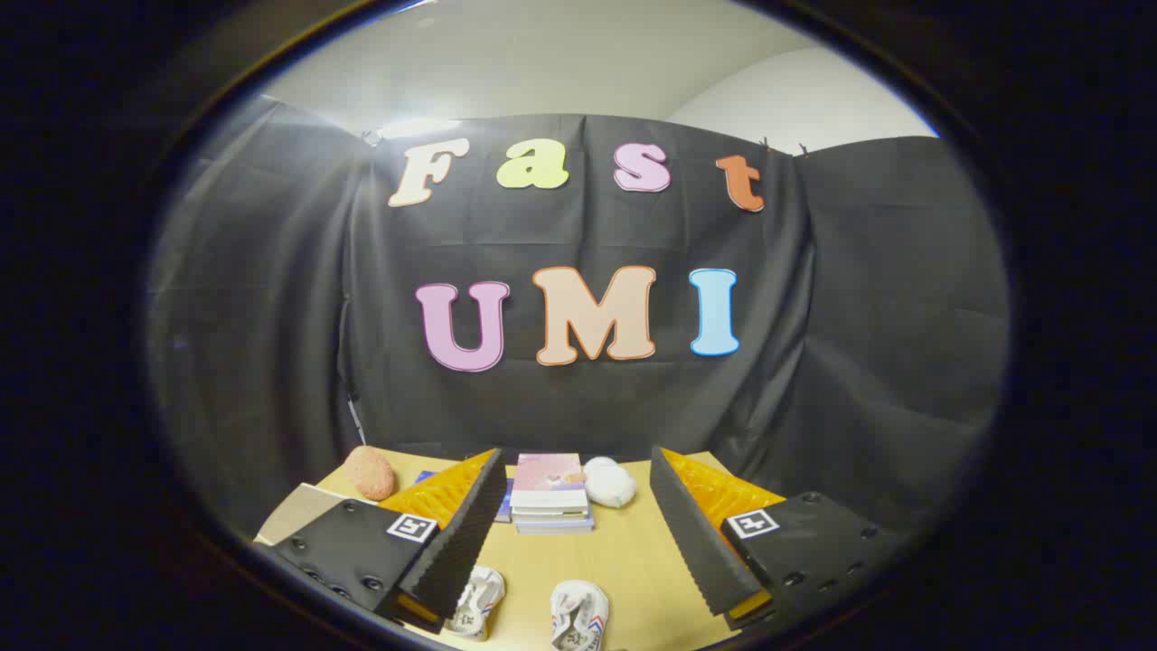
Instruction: Open the storage box then place both shoes into the box .Put the left shoe in first, then the right shoe, with the right side of both shoes facing outward in a uniform manner.
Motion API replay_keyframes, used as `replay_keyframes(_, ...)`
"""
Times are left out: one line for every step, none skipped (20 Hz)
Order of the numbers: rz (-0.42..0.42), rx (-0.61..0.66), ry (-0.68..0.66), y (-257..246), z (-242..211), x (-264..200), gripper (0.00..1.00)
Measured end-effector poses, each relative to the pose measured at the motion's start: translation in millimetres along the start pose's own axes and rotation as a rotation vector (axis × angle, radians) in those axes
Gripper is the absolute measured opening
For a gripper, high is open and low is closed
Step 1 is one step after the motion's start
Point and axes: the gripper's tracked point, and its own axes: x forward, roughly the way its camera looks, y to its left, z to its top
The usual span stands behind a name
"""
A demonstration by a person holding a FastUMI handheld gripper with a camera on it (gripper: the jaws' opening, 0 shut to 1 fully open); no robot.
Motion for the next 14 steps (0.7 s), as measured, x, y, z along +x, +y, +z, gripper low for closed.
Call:
replay_keyframes(0.002, 0.001, 0.000, 1, -1, -1, 0.98)
replay_keyframes(0.006, 0.002, 0.002, 4, -1, -3, 0.98)
replay_keyframes(0.007, 0.003, 0.002, 5, 0, -4, 0.98)
replay_keyframes(0.009, 0.005, 0.002, 7, 0, -6, 0.98)
replay_keyframes(0.012, 0.007, 0.003, 8, -1, -7, 0.98)
replay_keyframes(0.014, 0.010, 0.003, 10, 0, -9, 0.98)
replay_keyframes(0.016, 0.012, 0.005, 10, -2, -10, 0.98)
replay_keyframes(0.017, 0.016, 0.004, 11, -2, -11, 0.98)
replay_keyframes(0.019, 0.021, 0.003, 11, -3, -13, 0.98)
replay_keyframes(0.021, 0.028, 0.004, 12, -2, -14, 0.98)
replay_keyframes(0.023, 0.037, 0.002, 13, -3, -16, 0.98)
replay_keyframes(0.025, 0.047, 0.001, 14, -3, -17, 0.98)
replay_keyframes(0.030, 0.057, 0.000, 15, -5, -19, 0.98)
replay_keyframes(0.035, 0.066, -0.001, 17, -6, -21, 0.98)
